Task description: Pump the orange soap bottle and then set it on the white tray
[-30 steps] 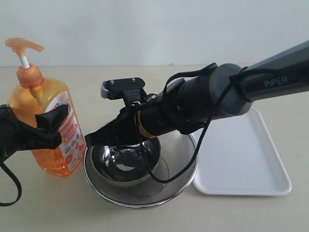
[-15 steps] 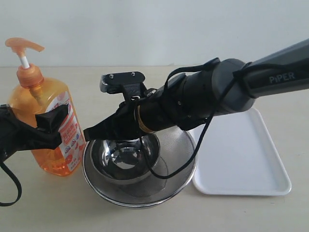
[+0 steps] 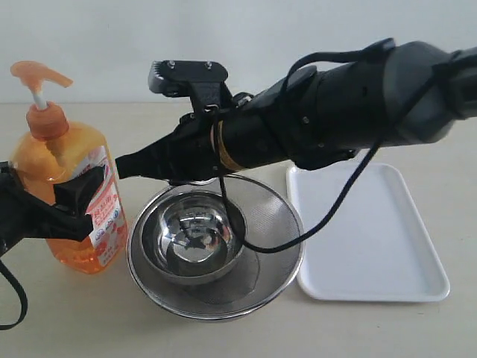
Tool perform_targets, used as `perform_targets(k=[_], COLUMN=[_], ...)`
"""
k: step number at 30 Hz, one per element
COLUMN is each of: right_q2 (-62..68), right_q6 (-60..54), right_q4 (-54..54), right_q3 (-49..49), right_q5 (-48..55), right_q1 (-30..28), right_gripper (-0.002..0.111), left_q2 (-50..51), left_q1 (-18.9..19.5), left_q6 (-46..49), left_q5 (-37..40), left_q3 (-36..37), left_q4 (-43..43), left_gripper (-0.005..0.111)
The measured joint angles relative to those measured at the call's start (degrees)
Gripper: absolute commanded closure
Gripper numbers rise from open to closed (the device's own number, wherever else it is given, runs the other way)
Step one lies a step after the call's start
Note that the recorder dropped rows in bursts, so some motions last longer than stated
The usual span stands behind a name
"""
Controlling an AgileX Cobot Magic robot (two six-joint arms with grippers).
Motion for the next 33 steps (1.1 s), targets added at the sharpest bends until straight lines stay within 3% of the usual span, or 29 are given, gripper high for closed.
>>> perform_targets(k=[9, 18, 33], right_q2=[-15.24, -28.45, -30.02], right_q6=[-2.01, -3.63, -4.10], right_q4=[0.00, 0.00, -0.09], right_q3=[8.38, 12.74, 13.05], right_q5=[1.86, -2.54, -6.82], right_q1=[0.00, 0.00, 0.00], right_gripper=[0.109, 0.109, 0.109], left_q2=[0.00, 0.00, -0.10], left_q1=[0.00, 0.00, 0.00], left_q6=[5.21, 12.13, 24.44], left_q5=[-1.27, -2.42, -2.06], left_q3=[0.76, 1.61, 2.24], left_q4=[2.55, 6.30, 9.85], left_gripper=[0.102, 0.102, 0.102])
